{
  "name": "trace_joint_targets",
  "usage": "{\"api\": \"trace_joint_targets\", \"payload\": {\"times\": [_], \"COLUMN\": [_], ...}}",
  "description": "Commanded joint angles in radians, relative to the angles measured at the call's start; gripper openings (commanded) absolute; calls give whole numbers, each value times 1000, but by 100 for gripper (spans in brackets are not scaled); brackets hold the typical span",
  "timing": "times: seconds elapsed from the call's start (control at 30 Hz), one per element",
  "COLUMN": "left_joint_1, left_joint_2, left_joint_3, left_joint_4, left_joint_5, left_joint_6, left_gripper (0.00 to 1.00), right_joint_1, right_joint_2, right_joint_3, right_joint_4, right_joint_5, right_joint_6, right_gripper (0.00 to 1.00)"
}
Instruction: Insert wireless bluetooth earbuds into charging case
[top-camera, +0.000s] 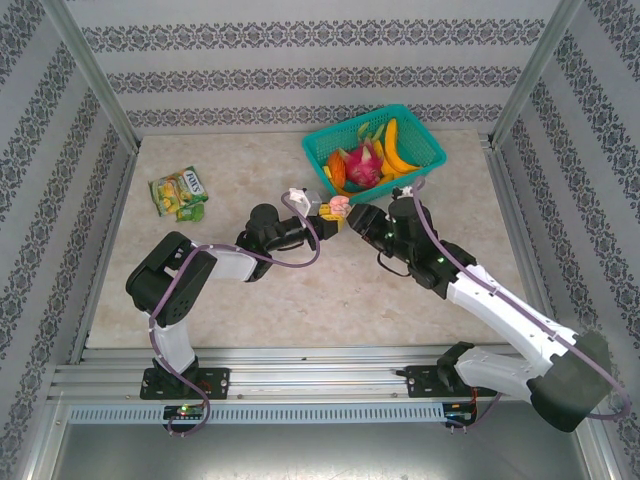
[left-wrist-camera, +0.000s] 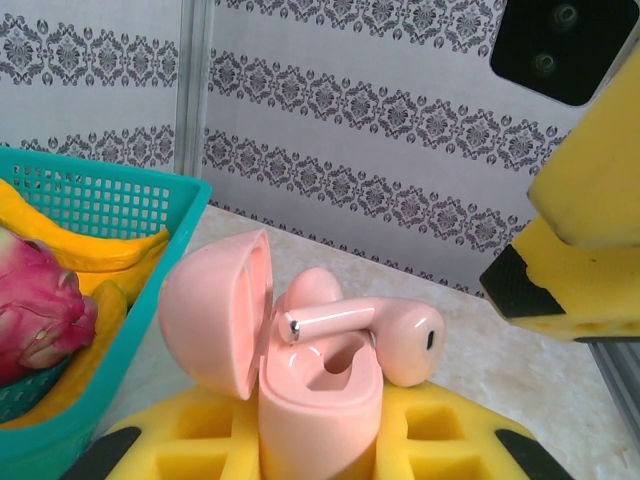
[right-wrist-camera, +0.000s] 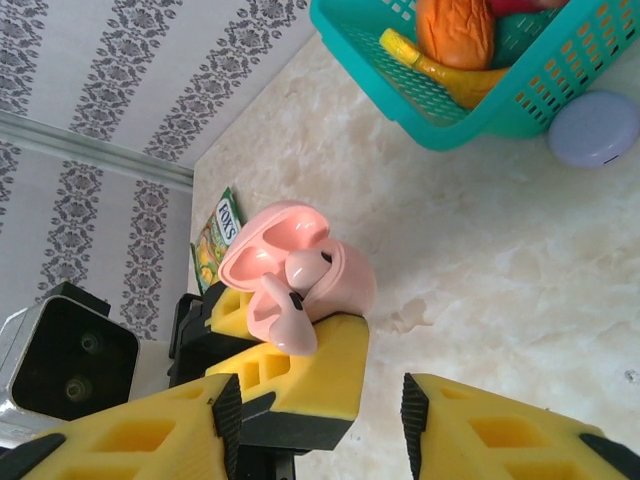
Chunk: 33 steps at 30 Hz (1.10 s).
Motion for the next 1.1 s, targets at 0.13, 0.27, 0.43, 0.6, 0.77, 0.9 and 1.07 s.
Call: {"api": "trace_joint_targets", "payload": {"times": [0.13,0.27,0.43,0.6,0.77,0.9,1.07], "left_joint_1": [-9,-9,-9,-9,-9,-10,-9], "left_joint_2": [4,1,-1,-2,-2,-1,1], "left_joint_3": [2,3,-2,-5,-7,-11,-15], "left_joint_4": [63,62,62,62,65,66,73], "left_joint_5": [9,15,18,21,24,26,27], "left_joint_6": [-18,-21,-20,-22,-25,-26,-30], "left_gripper": [0,0,0,0,0,0,0], "right_joint_1": [19,19,16,15,13,8,0], "right_joint_2": [50,76,102,117,126,129,132], "right_joint_3": [7,16,25,33,41,46,57], "right_joint_4": [77,96,118,132,138,140,142], "right_joint_5": [-3,-9,-20,-26,-30,-32,-37], "right_joint_6": [13,18,25,27,25,22,17], "right_gripper": [46,46,45,44,42,40,39]}}
